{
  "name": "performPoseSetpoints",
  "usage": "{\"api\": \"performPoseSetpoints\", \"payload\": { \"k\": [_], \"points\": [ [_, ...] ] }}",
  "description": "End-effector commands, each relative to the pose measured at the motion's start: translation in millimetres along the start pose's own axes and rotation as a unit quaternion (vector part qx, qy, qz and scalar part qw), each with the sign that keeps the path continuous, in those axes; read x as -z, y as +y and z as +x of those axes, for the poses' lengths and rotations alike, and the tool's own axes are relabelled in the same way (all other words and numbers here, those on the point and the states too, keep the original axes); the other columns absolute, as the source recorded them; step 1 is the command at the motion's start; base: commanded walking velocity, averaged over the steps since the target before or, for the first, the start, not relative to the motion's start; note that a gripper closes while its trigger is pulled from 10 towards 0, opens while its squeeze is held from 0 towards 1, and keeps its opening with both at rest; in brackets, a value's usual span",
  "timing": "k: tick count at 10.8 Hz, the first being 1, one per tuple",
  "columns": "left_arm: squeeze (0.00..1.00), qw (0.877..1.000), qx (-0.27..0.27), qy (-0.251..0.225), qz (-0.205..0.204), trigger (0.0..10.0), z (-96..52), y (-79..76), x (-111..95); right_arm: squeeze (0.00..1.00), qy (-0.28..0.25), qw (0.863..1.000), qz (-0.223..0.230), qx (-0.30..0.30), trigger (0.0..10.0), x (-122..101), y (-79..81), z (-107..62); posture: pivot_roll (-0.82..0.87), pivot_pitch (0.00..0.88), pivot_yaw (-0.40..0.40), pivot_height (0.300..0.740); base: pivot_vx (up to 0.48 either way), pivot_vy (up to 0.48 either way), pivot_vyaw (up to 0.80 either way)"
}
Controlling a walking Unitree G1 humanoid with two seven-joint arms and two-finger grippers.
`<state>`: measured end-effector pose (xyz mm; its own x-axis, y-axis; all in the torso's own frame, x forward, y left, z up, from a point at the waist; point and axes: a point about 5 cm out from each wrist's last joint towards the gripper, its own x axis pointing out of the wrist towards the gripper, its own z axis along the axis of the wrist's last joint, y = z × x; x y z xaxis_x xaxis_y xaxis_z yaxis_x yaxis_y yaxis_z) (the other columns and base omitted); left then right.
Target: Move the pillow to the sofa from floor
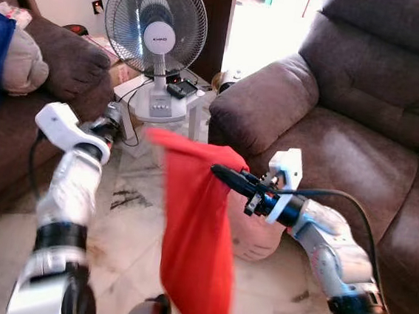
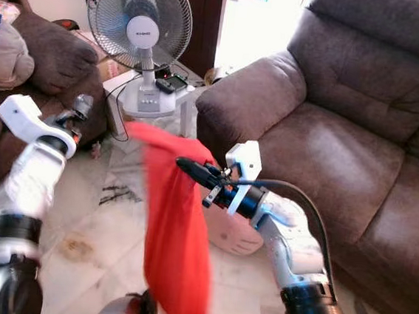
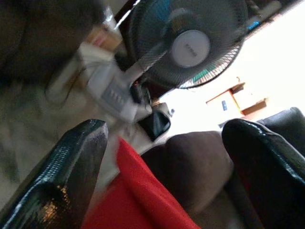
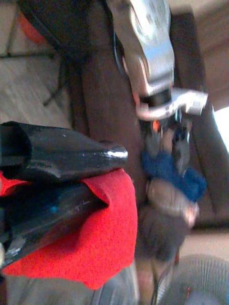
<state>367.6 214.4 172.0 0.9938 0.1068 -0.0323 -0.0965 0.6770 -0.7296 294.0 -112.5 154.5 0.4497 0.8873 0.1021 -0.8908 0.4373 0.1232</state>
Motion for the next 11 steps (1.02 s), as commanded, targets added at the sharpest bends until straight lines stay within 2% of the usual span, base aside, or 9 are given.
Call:
{"api": "performPoseSetpoints", "payload": {
  "k": [1, 2, 3, 4, 5, 6, 7, 10, 11],
  "points": [
    [1.00, 0.997, -0.046, 0.054, -0.023, 10.0, -3.4, 21.2, 14, 0.00, -0.061, 0.996, -0.038, -0.059, 10.0, -32, 14.0, 9.8, 0.08, 0.082, -0.022, 0.740, 0.000, 0.000, 0.00],
    [1.00, 0.995, -0.051, 0.080, -0.044, 10.0, -3.7, 22.9, 22, 0.00, -0.062, 0.995, -0.039, -0.072, 10.0, -34, 18.2, 9.9, 0.08, 0.088, -0.020, 0.740, 0.000, 0.000, 0.00],
    [1.00, 0.993, -0.065, 0.082, -0.058, 10.0, -4.2, 25.2, 24, 0.00, -0.065, 0.994, -0.041, -0.079, 10.0, -36, 20.7, 9.2, 0.08, 0.088, -0.020, 0.740, 0.000, 0.000, 0.00],
    [1.00, 0.991, -0.083, 0.083, -0.059, 10.0, -4.6, 27.9, 25, 0.00, -0.075, 0.993, -0.042, -0.079, 10.0, -40, 21.3, 8.4, 0.08, 0.090, -0.021, 0.740, 0.000, 0.000, 0.00],
    [1.00, 0.992, -0.090, 0.077, -0.043, 10.0, -5.1, 28.8, 24, 0.00, -0.090, 0.992, -0.038, -0.083, 10.0, -46, 23.2, 8.0, 0.08, 0.084, -0.022, 0.740, 0.000, 0.000, 0.00],
    [0.00, 0.992, -0.099, 0.070, -0.030, 10.0, -4.4, 29.5, 20, 0.00, -0.086, 0.992, -0.046, -0.075, 10.0, -48, 23.3, 6.0, 0.07, 0.081, -0.023, 0.740, 0.000, 0.000, 0.00],
    [0.00, 0.993, -0.086, 0.041, -0.076, 10.0, -2.6, 29.2, 12, 0.00, -0.106, 0.991, -0.027, -0.078, 10.0, -51, 23.9, -1.2, 0.07, 0.084, -0.023, 0.740, 0.000, 0.000, 0.00],
    [0.00, 0.991, -0.084, 0.039, -0.100, 10.0, -0.2, 32.2, 7, 0.00, -0.095, 0.992, -0.032, -0.076, 10.0, -50, 24.3, -5.7, 0.07, 0.074, -0.023, 0.740, 0.000, 0.000, 0.00],
    [0.00, 0.985, -0.087, 0.044, -0.139, 10.0, 2.2, 31.3, 8, 0.00, -0.094, 0.992, -0.033, -0.080, 10.0, -51, 25.1, -5.3, 0.07, 0.068, -0.021, 0.740, 0.000, 0.000, 0.00]
  ]
}}
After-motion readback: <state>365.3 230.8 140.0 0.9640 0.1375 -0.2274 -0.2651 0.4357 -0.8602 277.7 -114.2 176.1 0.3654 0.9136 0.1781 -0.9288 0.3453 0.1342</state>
